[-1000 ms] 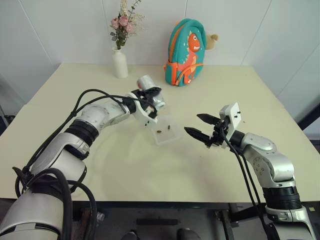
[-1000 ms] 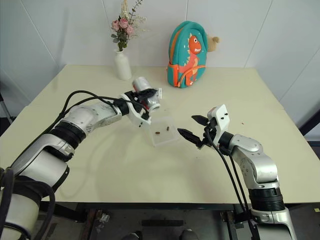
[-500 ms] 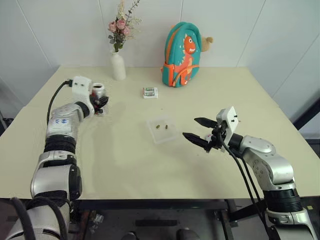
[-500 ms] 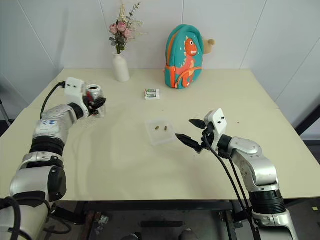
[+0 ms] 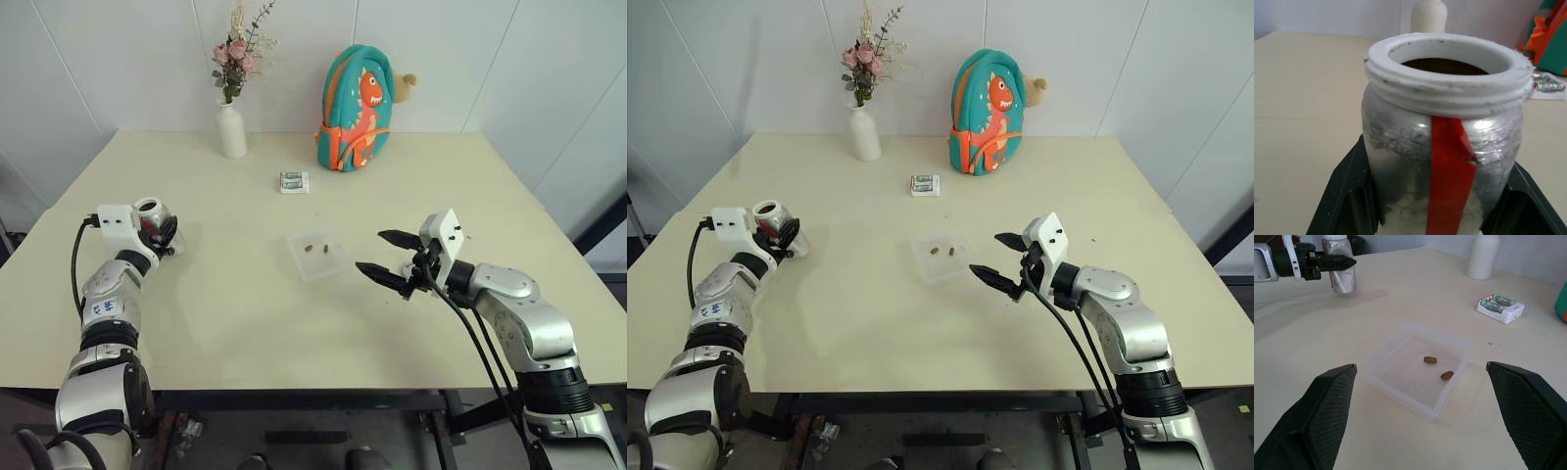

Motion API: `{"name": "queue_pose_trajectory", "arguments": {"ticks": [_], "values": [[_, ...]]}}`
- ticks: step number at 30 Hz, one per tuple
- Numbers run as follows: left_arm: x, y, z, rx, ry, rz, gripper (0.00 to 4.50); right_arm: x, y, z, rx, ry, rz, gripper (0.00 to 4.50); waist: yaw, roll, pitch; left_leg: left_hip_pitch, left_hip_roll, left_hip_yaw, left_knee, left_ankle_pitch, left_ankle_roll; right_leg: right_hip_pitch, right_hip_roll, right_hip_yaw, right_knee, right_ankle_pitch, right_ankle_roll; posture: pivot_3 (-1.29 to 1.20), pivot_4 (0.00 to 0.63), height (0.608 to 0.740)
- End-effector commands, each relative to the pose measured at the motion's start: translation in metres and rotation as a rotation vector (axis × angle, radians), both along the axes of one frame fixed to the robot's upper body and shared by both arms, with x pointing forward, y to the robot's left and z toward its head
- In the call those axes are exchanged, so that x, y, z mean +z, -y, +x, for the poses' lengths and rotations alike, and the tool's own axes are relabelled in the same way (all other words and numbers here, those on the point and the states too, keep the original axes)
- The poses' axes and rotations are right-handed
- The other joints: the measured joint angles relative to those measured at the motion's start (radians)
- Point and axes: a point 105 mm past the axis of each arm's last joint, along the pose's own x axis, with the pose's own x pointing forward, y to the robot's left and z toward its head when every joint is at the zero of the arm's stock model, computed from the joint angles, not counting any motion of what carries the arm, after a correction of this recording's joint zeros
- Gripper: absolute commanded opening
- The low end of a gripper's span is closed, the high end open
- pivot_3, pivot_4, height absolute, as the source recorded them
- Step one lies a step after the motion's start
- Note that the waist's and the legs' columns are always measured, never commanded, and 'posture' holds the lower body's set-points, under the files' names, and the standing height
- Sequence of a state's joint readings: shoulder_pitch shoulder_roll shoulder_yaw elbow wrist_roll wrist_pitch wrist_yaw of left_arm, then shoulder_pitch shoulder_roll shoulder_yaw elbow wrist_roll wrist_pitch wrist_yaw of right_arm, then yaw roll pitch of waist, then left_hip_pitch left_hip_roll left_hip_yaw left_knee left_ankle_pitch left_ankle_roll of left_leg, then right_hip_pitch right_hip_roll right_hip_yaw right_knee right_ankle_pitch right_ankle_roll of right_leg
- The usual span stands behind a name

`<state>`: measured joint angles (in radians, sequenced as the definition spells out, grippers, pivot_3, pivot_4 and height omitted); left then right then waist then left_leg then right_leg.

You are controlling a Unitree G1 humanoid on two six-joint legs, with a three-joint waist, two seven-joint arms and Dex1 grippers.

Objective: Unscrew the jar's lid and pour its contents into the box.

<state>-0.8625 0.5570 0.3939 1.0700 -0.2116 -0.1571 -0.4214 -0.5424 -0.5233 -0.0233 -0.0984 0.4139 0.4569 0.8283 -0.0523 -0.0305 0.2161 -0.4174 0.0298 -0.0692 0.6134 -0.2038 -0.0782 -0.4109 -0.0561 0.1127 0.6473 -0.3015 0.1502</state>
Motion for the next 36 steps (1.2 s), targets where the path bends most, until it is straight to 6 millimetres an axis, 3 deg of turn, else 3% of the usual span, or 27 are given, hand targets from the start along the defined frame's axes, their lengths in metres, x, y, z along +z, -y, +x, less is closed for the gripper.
{"name": "queue_pose_trajectory", "arguments": {"ticks": [1,5,12,20,24,27,31,36], "values": [[0.01,-0.005,-0.002,0.018,0.026,0.116,3.28,0.016,-0.003,-0.005,0.031,0.077,-0.007,4.5,0.0,0.0,0.0,0.0,0.0,0.0,0.0,0.0,0.0,0.0,0.0,0.0,0.0,0.0,0.0,0.0,0.15,0.74],[0.008,-0.007,-0.004,0.025,0.024,0.142,4.43,0.016,-0.003,-0.004,0.03,0.08,-0.008,4.5,-0.003,0.0,0.0,0.0,0.0,0.0,0.0,0.0,0.0,0.0,0.0,0.0,0.0,0.0,0.0,0.0,0.15,0.74],[0.016,-0.007,-0.018,-0.029,0.062,0.203,4.47,0.015,-0.001,-0.005,0.028,0.079,-0.008,4.5,-0.005,0.0,0.0,0.0,0.0,0.0,-0.001,0.0,0.0,0.0,0.0,0.0,0.0,0.0,0.0,0.0,0.15,0.74],[0.014,-0.009,-0.058,-0.072,0.042,0.283,4.47,0.013,0.003,-0.005,0.022,0.089,0.015,4.5,-0.002,0.0,0.0,0.002,0.0,0.0,-0.001,0.0,0.0,0.002,0.0,0.0,-0.001,0.0,-0.001,0.0,0.15,0.74],[0.017,-0.019,-0.072,-0.029,0.032,0.224,4.47,0.029,0.001,-0.016,0.111,0.157,0.124,4.5,-0.003,0.0,0.0,0.003,0.001,0.0,-0.002,0.0,0.0,0.002,0.0,0.0,-0.001,0.001,-0.001,0.0,0.15,0.74],[0.014,-0.019,-0.09,-0.077,-0.004,0.267,4.47,0.027,0.001,-0.019,0.153,0.186,0.086,4.5,-0.008,0.0,0.0,0.005,0.001,0.001,-0.002,0.0,0.0,0.004,0.0,0.0,-0.001,0.001,-0.002,0.0,0.15,0.74],[0.009,-0.008,-0.115,-0.216,-0.072,0.417,4.47,0.025,0.008,-0.017,0.154,0.186,0.06,4.5,-0.012,0.0,0.0,0.01,0.002,0.003,-0.006,0.0,0.0,0.007,0.0,0.002,-0.004,-0.001,-0.005,0.0,0.15,0.74],[0.042,0.042,-0.13,-0.542,0.006,0.624,4.47,0.025,0.038,-0.029,0.156,0.244,-0.043,4.5,0.013,-0.001,0.0,0.011,0.002,0.004,-0.009,0.0,0.0,0.008,0.0,0.001,-0.008,-0.01,-0.022,0.0,0.15,0.74]]}}
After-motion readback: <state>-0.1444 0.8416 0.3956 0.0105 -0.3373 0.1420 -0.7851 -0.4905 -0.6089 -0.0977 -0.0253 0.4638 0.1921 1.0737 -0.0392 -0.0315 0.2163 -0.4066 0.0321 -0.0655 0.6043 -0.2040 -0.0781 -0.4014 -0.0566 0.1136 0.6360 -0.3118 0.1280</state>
